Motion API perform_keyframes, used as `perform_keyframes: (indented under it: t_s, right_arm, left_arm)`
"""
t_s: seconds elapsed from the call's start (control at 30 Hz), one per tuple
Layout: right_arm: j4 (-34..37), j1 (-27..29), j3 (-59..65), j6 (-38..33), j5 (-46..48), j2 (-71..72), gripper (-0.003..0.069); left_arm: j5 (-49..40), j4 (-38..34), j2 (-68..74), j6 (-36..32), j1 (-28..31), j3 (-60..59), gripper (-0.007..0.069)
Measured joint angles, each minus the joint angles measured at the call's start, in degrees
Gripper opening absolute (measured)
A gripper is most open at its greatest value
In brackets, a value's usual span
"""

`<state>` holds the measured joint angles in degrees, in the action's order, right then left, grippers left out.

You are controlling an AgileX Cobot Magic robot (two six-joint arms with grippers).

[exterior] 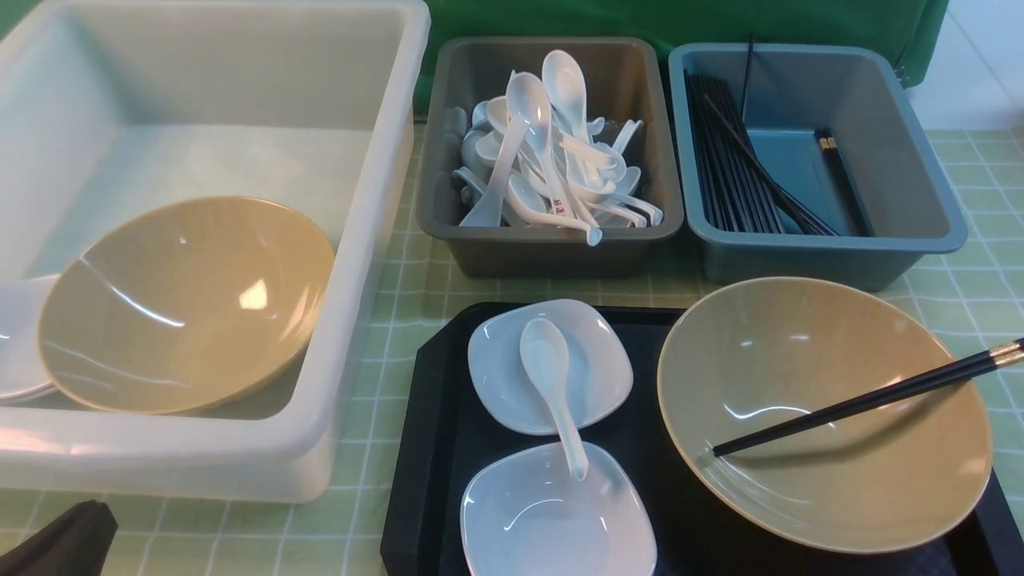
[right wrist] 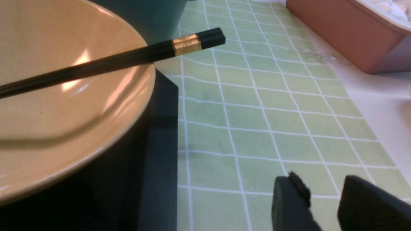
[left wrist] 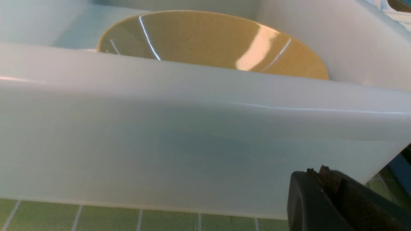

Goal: On green table put chopsticks spoon bowls plates into blue grey white boxes.
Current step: 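Move the grippers toward the tableware on the black tray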

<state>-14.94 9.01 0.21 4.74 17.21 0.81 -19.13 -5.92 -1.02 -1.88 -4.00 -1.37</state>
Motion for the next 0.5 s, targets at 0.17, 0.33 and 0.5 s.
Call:
perform_keyframes:
  t_s: [0.17, 0.33, 0.5]
  right_arm:
    - [0.0, 0.0, 0.0, 0.0, 0.0, 0.0, 0.0236]
    - [0.1, 0.0, 0.0, 0.0, 0.0, 0.0, 0.0236]
    - [0.1, 0.0, 0.1, 0.0, -0.8, 0.0, 0.0236]
  left_arm:
    - [0.0, 0.0, 0.0, 0.0, 0.0, 0.0, -0.0001]
    - [0.0, 0.0, 0.0, 0.0, 0.0, 0.0, -0.0001]
    - [0.0, 0.0, 0.0, -0.2, 0.0, 0.0, -0.0001]
